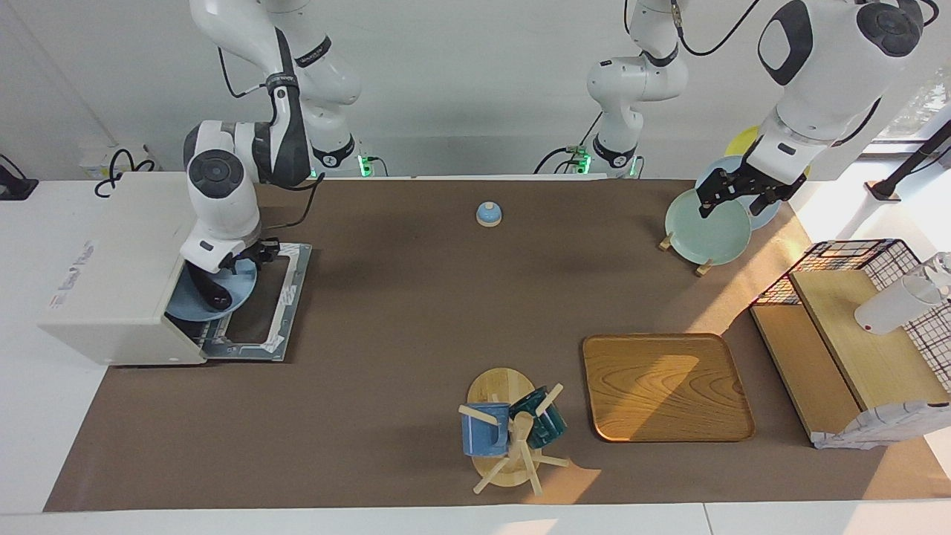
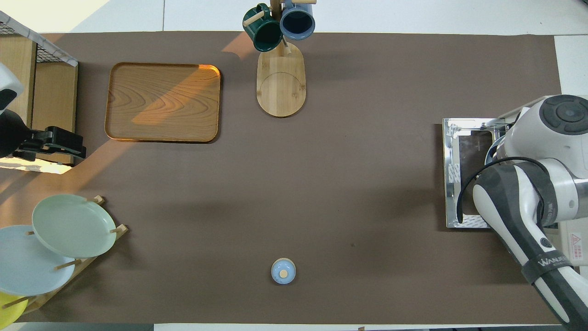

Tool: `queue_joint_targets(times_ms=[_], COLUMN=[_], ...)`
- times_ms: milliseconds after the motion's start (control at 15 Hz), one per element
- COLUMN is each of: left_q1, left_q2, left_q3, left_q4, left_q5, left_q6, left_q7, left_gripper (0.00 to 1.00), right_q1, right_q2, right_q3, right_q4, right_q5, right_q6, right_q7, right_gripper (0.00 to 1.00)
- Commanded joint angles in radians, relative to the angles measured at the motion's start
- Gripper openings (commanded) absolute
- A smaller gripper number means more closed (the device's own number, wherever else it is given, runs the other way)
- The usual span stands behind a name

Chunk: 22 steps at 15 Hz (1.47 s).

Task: Put eggplant into oven
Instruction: 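Release the plate inside the oven and draw the right gripper back, then push the oven door closed with the right gripper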

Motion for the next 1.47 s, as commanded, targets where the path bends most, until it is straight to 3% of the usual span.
queue_joint_targets(times_ms=[0, 200, 333, 667, 1400], left_q1=[0.011, 0.011, 0.011, 0.011, 0.011], left_q2=[-0.012, -0.012, -0.012, -0.012, -0.012], left_q3=[-0.008, -0.008, -0.008, -0.008, -0.008], left_q4=[-0.003, -0.003, -0.003, -0.003, -0.003], left_q5=[0.018, 0.018, 0.018, 0.018, 0.018], left_q6=[-0.011, -0.011, -0.011, -0.011, -0.011], left_q7=[0.004, 0.004, 0.006, 0.004, 0.004], left_gripper=[1.00, 1.00, 1.00, 1.00, 1.00], right_q1=[0.067, 0.207, 0.204, 0.193, 0.150], right_q2=[-0.012, 0.022, 0.091, 0.134, 0.134], right_q3=[0.011, 0.009, 0.006, 0.003, 0.003], right_q4=[0.025, -0.027, -0.070, -0.071, -0.116], right_q5=[0.075, 0.077, 0.070, -0.118, -0.166], right_q6=[0.006, 0.153, 0.270, 0.258, 0.285], right_q7=[0.030, 0.295, 0.336, 0.337, 0.330], right_gripper=[0.00, 0.00, 0.00, 0.00, 0.00])
